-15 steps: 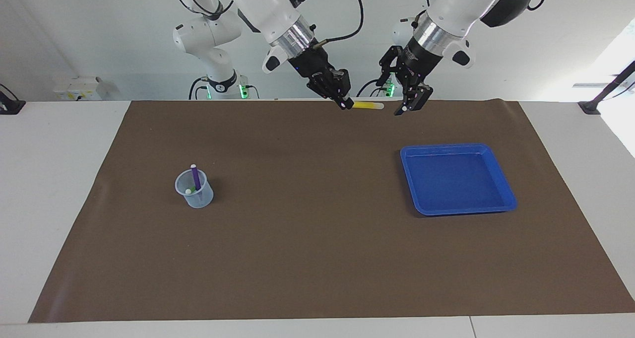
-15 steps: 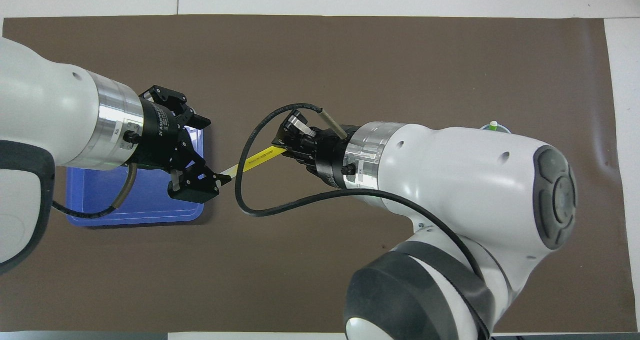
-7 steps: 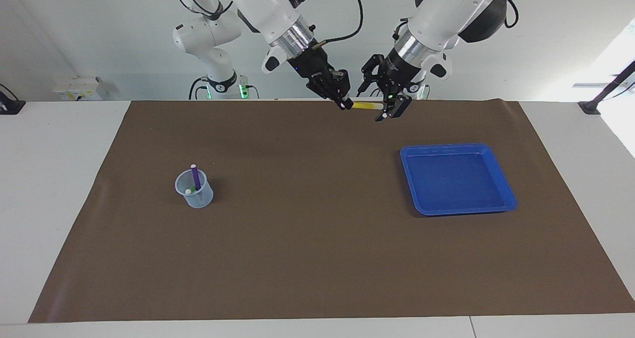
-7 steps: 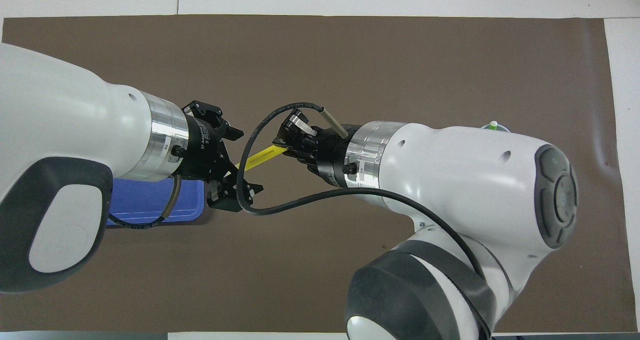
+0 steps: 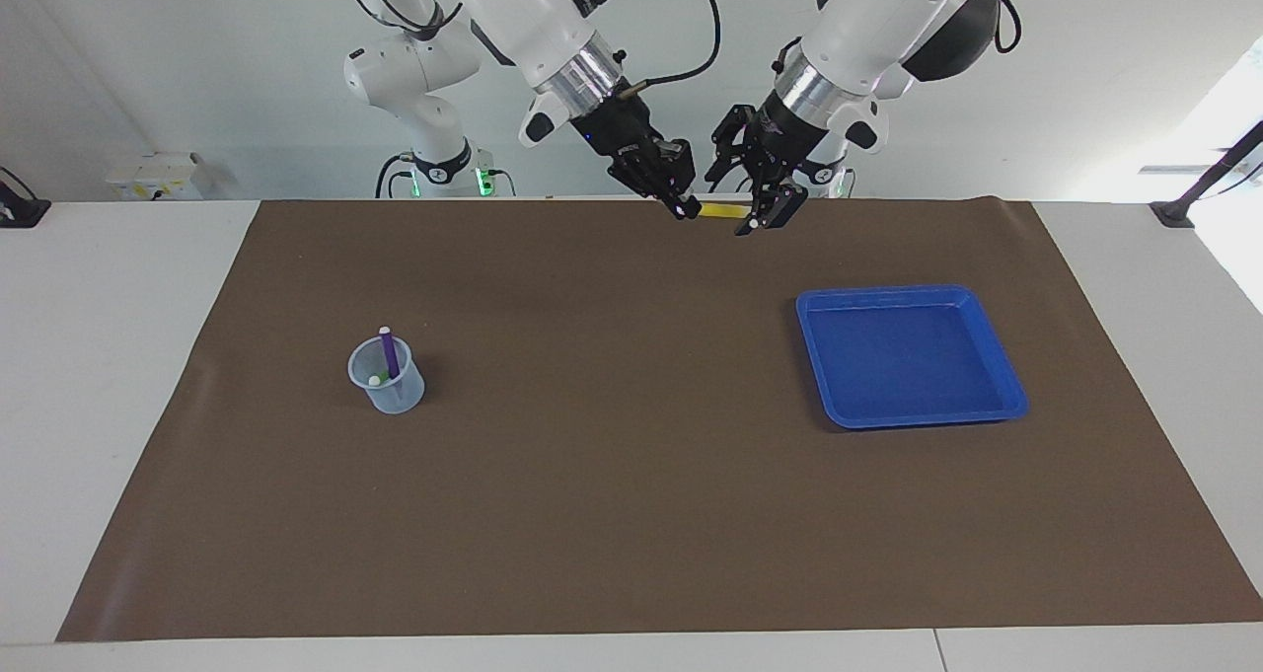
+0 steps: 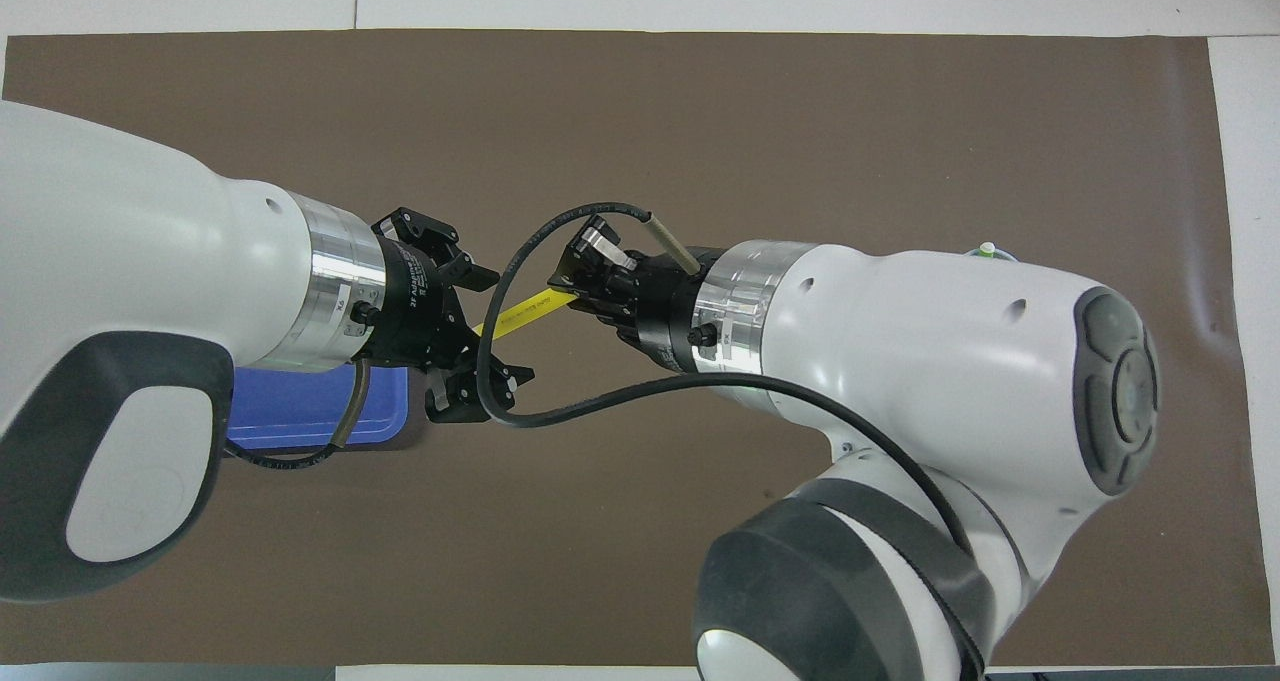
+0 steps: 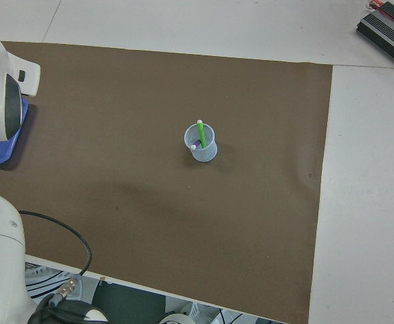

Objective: Right arm passes pens to left for tray arrangement
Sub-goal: 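Grasp the yellow pen with the left gripper while the right gripper releases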

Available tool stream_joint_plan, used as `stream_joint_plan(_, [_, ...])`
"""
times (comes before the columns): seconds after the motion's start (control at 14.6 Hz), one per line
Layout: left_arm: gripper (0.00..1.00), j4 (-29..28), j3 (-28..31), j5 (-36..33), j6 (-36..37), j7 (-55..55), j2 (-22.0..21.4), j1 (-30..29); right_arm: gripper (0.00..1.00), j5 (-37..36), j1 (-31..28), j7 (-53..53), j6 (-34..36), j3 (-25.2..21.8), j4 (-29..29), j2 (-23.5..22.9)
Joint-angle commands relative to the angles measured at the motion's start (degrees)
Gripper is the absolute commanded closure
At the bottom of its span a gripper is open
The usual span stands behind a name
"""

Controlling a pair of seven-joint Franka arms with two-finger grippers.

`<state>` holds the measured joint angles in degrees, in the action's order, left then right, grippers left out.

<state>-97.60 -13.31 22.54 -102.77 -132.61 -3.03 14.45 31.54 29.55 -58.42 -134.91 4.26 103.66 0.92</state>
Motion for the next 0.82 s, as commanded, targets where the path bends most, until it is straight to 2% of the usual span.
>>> stream_joint_plan(0.0, [0.28,-2.9,0.4,1.2,-2.0,0.9,-1.9,0.1,1.0,0.4,-0.5,1.1,-0.8,0.1,1.5,1.2])
stream_joint_plan(0.14, [0.28,-3.3,0.3,1.2,-2.3,0.7,-2.3,0.2,1.0,0.4,-0.5,1.1,-0.9,0.1,1.5,1.2])
stream_joint_plan(0.2, [0.31,-3.7,0.3,1.2,-2.6,0.7,-2.4,0.2,1.0,0.4,-0.5,1.3,-0.9,0.1,1.5,1.2])
stream_joint_plan(0.48, [0.57,-3.4,0.3,1.2,-2.6,0.6,-2.3,0.2,1.0,0.4,-0.5,1.7,-0.9,0.1,1.5,1.2])
stream_joint_plan(0.61, [0.63,-3.0,0.3,1.2,-2.6,0.4,-2.2,0.1,1.0,0.4,-0.5,1.7,-0.9,0.1,1.5,1.2])
stream_joint_plan(0.75, [0.76,-3.0,0.3,1.2,-2.6,0.2,-2.2,0.1,1.0,0.4,-0.5,1.7,-0.9,0.1,1.5,1.2])
